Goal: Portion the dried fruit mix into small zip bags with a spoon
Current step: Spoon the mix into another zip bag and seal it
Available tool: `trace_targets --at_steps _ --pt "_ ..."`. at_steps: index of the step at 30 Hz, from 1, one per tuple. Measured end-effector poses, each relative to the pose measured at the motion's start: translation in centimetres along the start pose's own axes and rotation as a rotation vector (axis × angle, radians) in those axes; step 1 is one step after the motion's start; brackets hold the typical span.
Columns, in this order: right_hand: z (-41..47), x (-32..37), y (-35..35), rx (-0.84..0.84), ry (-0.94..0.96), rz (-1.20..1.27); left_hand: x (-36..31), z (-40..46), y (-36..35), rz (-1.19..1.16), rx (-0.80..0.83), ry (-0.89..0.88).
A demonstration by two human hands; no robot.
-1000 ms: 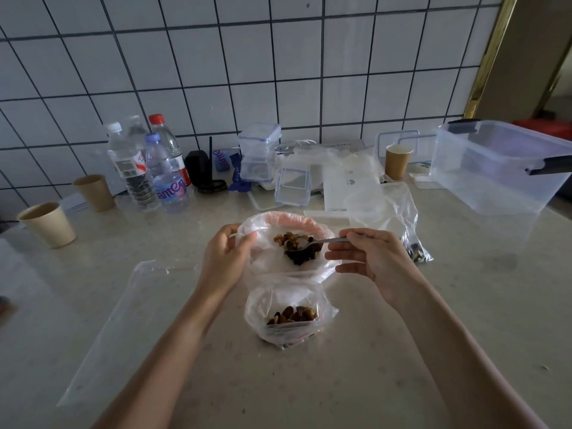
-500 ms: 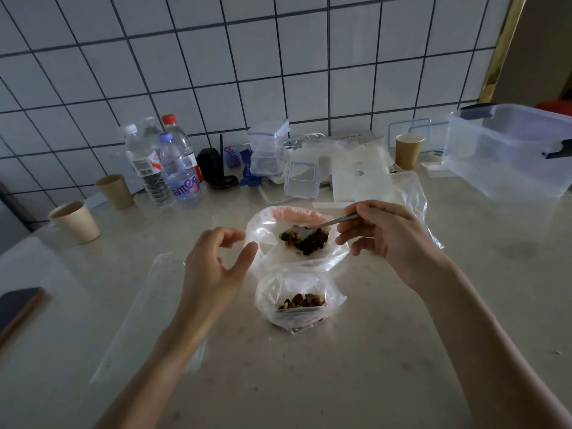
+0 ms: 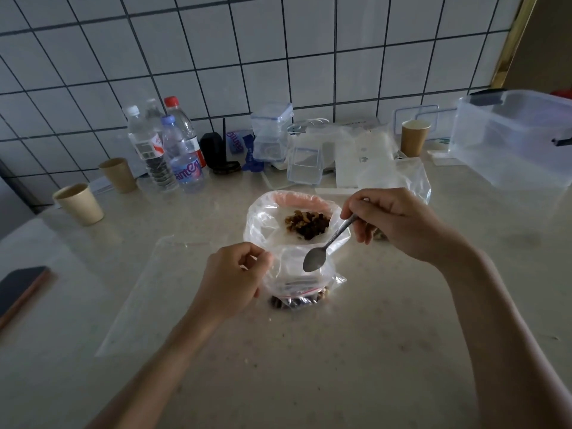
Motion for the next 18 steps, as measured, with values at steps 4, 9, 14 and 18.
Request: trace_targets --at_steps 4,9,14,18 --pt "0.0 0.5 0.5 -0.012 0.062 0.050 0.1 0.1 0.1 0.033 -0.010 -0.012" --pt "0.2 -1.4 1.3 -0.197 -0.028 0.259 0.1 0.8 1.2 0.006 -0.008 -0.020" --pt "0.5 -3.9 0.6 -0.359 -0.139 0.339 -0.1 3.5 3.6 -0.018 -0.249 -0.030" --pt "0.4 -5.5 -0.2 -0.403 -0.215 0.325 -0.5 6.1 2.9 -0.029 -0.330 -0.055"
Point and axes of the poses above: each hand's wrist, its own z-axis towards the middle knuckle, its own y-axis out of the back of the hand, x = y × z, the point moved 9 cm from there along z, towards the middle knuckle, and after that the axes turned 7 degrees about y, right-handed, at the moved point
